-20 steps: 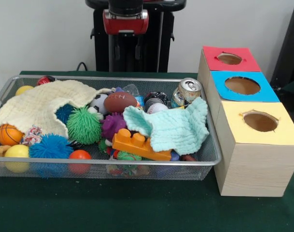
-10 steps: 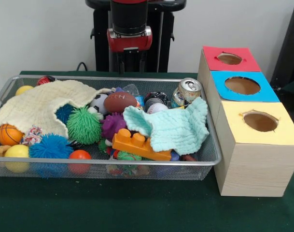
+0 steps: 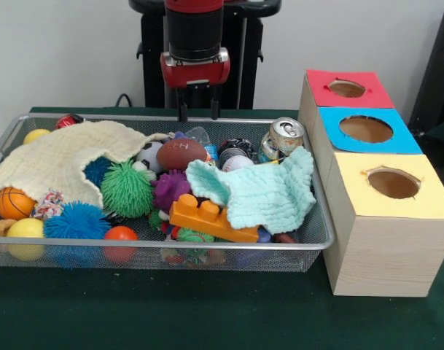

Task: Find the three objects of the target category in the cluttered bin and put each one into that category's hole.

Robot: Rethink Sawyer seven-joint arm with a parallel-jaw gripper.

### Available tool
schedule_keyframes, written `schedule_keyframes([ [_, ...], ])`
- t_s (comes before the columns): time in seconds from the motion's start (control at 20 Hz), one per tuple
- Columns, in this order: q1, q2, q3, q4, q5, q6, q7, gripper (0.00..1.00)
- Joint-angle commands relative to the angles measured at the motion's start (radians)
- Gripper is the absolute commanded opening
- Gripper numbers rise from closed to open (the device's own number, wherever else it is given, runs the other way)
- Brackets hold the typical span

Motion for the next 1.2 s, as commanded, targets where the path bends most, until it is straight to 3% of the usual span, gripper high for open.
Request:
schedule_keyframes([
  [0.05, -0.039, 0.033, 0.092, -0.103, -0.076, -0.001, -0.073, 1.0],
  [1.2, -0.111, 0.031, 0.149, -0.08, -0.151, 0.015, -0.078, 1.0],
])
